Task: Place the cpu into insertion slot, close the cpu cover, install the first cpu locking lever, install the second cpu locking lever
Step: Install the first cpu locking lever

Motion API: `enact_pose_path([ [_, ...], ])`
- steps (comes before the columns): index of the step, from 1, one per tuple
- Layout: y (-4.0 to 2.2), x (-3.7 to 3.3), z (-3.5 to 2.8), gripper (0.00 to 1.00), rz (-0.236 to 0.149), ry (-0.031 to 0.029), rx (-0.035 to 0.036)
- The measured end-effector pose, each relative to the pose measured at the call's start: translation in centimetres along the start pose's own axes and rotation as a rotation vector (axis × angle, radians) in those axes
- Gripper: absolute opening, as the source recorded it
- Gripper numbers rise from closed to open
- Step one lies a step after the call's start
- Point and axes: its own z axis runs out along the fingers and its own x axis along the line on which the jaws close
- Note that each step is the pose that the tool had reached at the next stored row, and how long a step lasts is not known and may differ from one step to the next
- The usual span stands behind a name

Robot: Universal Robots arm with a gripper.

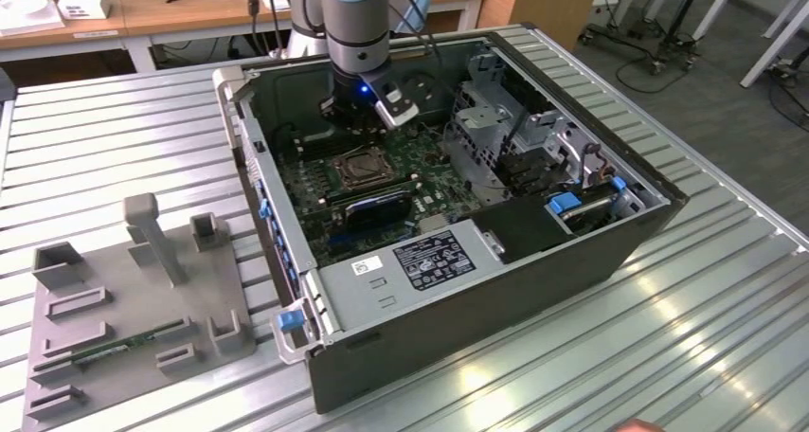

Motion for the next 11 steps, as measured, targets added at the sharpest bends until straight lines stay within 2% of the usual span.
enact_pose_path([
  [5, 0.0, 0.0, 0.02, 0.11, 0.046, -0.0106, 0.0054],
  [11, -0.08, 0.33, -0.04, 0.11, 0.054, -0.0124, 0.0064],
])
